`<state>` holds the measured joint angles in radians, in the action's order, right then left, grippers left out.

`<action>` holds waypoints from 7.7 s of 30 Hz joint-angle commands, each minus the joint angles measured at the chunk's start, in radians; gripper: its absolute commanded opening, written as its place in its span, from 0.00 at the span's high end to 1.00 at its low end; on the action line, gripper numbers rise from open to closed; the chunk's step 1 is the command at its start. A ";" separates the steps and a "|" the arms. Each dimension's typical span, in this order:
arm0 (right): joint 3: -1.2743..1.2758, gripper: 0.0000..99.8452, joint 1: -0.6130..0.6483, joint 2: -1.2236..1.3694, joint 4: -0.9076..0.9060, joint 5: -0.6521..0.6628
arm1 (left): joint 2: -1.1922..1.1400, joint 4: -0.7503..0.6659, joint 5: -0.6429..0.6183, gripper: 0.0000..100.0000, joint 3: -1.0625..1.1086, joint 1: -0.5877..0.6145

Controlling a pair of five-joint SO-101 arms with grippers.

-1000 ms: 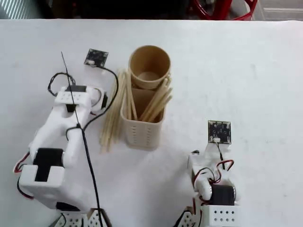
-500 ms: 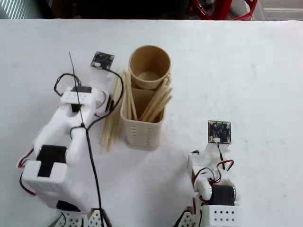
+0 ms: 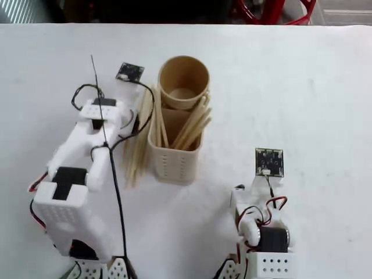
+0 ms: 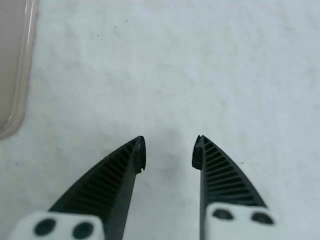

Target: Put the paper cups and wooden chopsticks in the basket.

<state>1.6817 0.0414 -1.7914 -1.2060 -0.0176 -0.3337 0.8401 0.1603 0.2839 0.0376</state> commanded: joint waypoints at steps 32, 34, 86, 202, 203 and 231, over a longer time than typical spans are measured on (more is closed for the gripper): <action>0.009 0.84 0.004 -0.008 -0.007 0.008 | 1.021 -0.006 -0.063 0.98 0.210 0.038; 0.009 0.84 0.004 -0.008 -0.007 0.008 | 1.090 -0.006 -0.066 0.98 0.152 0.018; 0.009 0.84 0.008 -0.008 -0.007 0.008 | 1.152 -0.063 -0.003 0.92 -0.006 -0.259; 0.009 0.84 0.002 -0.008 -0.007 0.008 | 0.278 -0.175 -0.137 0.88 0.198 0.028; 0.009 0.84 0.002 -0.008 -0.007 0.008 | 0.272 -0.178 -0.115 0.88 0.196 0.021; 0.009 0.84 0.002 -0.008 -0.007 0.008 | -0.234 0.307 -0.064 0.89 -0.396 0.021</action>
<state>1.6817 0.0414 -1.7914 -1.2060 -0.0176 -0.5378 1.0917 0.0867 -0.0414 0.0698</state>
